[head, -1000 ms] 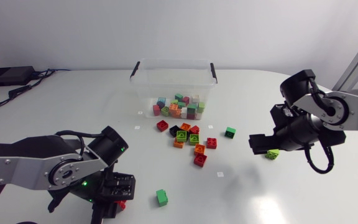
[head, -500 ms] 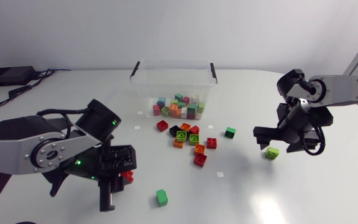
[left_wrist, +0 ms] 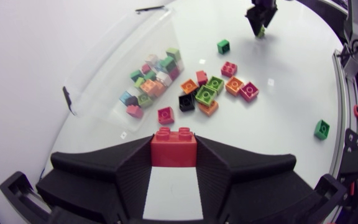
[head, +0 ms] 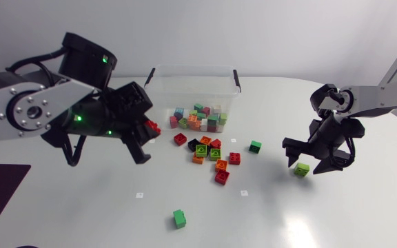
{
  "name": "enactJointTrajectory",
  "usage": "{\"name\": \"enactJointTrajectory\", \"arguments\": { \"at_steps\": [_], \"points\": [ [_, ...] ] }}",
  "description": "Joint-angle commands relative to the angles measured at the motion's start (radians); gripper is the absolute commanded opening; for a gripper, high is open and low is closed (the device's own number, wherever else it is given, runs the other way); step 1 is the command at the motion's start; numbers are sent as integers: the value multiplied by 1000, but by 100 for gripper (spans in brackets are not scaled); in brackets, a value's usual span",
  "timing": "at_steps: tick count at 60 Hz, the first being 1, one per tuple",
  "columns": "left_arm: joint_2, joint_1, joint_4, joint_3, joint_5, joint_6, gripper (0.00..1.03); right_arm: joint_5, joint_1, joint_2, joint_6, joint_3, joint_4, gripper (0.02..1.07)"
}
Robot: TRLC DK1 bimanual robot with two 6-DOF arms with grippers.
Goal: Place the duplo bricks in the container
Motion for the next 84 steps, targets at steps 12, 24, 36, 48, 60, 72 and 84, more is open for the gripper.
{"name": "enactJointTrajectory", "arguments": {
  "at_steps": [12,24,36,48,60,72,84],
  "points": [
    [97,51,45,174,-10,-148,3,-1,-7,54,52,10,26,84],
    [172,74,65,258,-10,-200,3,1,-10,83,59,4,55,75],
    [245,91,71,364,-13,-257,3,18,-9,75,62,-7,75,63],
    [356,108,67,496,-16,-307,3,32,-12,55,53,-19,80,48],
    [449,108,38,611,-17,-336,3,41,-17,29,32,-31,71,40],
    [526,105,27,699,-25,-372,3,44,-27,-32,3,-27,34,38],
    [633,103,-5,801,-40,-415,3,38,19,-100,-8,53,-32,32]
  ]
}}
